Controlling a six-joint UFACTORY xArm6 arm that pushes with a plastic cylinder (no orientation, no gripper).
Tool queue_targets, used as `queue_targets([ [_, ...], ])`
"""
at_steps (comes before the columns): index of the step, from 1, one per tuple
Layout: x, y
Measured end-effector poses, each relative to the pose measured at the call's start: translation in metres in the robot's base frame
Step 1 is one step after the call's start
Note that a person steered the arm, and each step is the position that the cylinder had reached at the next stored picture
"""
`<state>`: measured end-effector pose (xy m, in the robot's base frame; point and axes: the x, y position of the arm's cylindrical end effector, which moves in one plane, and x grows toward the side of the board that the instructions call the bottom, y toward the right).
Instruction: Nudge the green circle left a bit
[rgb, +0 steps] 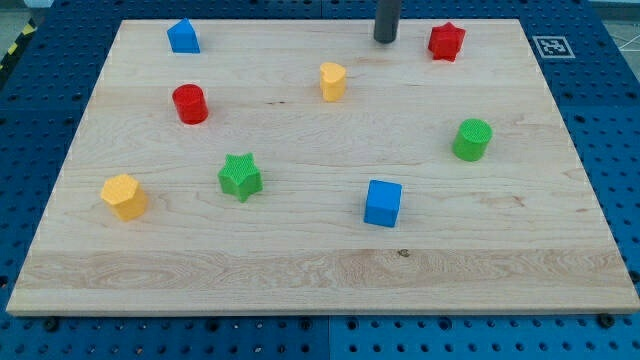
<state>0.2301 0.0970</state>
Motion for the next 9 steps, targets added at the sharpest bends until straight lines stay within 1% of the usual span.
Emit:
queue_targets([
  [1, 0.026, 0.0],
  [2, 0.064, 0.006],
  [3, 0.103, 0.029],
  [4, 0.137, 0.079],
  [5, 0.158, 0.134],
  [6, 0.204, 0.158],
  [7, 0.227, 0.129],
  [8, 0.213, 0.111],
  [9, 0.178, 0.111],
])
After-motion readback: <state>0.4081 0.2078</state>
